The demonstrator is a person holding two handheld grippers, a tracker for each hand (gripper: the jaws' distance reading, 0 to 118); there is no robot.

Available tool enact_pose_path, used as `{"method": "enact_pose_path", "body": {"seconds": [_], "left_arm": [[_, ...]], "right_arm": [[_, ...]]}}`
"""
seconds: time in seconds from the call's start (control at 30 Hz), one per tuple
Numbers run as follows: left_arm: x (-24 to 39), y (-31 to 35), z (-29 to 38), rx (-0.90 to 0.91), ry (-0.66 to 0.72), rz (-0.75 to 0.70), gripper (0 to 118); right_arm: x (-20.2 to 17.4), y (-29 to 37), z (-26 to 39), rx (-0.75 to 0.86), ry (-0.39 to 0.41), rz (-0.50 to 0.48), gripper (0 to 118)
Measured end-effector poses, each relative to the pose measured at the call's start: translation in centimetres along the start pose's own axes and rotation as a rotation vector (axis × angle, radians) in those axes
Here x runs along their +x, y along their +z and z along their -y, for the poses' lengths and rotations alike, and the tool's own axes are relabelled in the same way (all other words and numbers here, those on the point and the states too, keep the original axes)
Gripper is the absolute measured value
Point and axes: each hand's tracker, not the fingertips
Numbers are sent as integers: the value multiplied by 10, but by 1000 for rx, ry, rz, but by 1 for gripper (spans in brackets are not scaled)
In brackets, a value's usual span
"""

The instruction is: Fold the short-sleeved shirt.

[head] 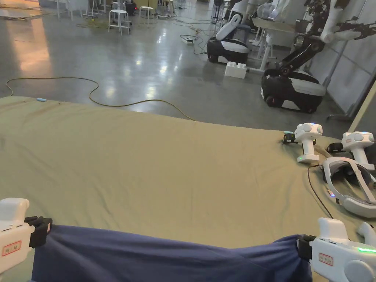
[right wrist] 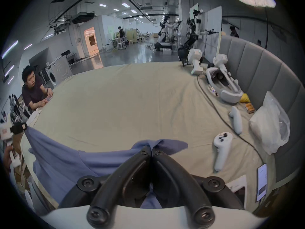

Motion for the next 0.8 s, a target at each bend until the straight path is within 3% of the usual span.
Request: {"method": "enact_pose_path", "body": {"seconds": [0.4,0.53,0.8], "left_arm": [[-4,62,71,-39,-42,3,3],[-13,60,108,-133,-57,-3,3],[-11,40,148,-298,-79,-20,3]], "right_arm": [[-13,97,95,-11,80,60,1],[-17,98,137,-127,113,94,1],[-13,65,188,-228,91,112,1]]}}
